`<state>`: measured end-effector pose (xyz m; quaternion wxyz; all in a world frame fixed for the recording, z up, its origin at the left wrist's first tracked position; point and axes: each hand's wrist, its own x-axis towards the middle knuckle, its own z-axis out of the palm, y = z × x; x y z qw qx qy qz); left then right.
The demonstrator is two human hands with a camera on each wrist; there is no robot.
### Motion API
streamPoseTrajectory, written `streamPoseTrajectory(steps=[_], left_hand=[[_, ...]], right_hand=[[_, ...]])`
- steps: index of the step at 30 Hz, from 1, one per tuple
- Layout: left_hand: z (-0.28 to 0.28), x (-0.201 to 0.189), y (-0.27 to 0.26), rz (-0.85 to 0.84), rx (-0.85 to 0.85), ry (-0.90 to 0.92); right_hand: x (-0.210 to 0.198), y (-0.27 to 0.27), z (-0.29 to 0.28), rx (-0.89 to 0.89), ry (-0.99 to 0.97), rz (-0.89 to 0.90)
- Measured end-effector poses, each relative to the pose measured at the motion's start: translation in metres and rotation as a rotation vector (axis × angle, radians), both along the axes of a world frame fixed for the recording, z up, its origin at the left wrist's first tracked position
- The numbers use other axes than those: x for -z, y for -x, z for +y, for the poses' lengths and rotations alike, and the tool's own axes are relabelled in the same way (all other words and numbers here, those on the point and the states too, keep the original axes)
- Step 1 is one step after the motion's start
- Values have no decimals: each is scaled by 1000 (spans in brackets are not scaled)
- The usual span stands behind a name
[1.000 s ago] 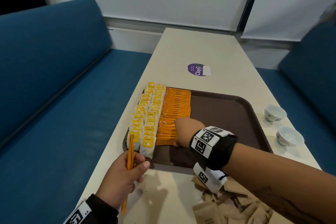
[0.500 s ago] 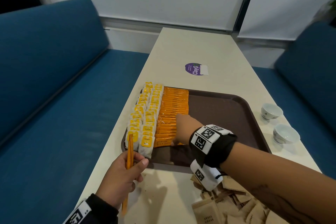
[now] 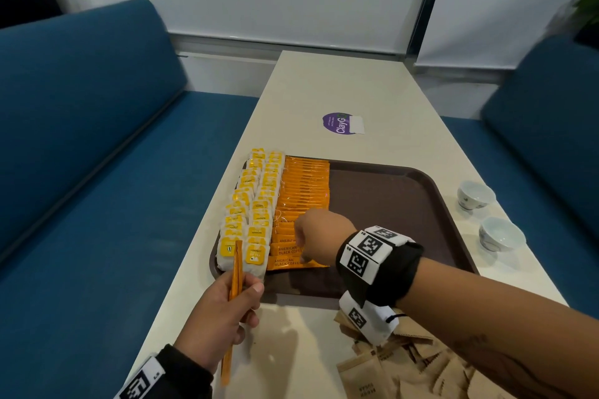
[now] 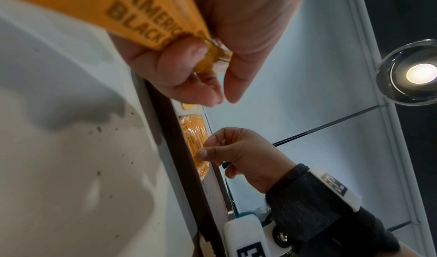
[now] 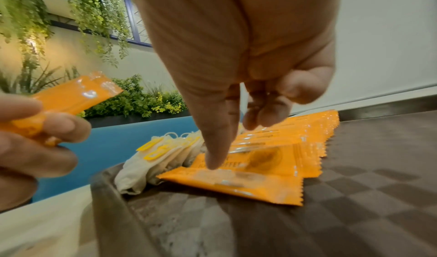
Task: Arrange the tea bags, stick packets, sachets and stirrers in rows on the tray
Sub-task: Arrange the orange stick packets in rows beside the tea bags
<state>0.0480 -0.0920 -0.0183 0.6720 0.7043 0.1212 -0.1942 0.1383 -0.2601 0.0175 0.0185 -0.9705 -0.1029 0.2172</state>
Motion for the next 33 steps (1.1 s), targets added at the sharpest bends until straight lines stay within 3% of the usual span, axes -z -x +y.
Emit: streamPoseTrajectory(steps=[3, 11, 21, 27, 33], left_hand=[[0, 1, 1, 3, 9, -12], [3, 2, 0, 15, -2, -28], [1, 1, 1, 13, 1, -25], [3, 1, 2, 17, -4, -19], [3, 3, 4, 13, -11, -6]], right_hand=[[6, 0, 7, -81, 55, -14], [2, -2, 11, -61, 178, 47], [3, -8, 13, 58, 144, -57], [-3, -10, 6, 103, 143, 53], [-4, -9, 5, 57, 125, 37]])
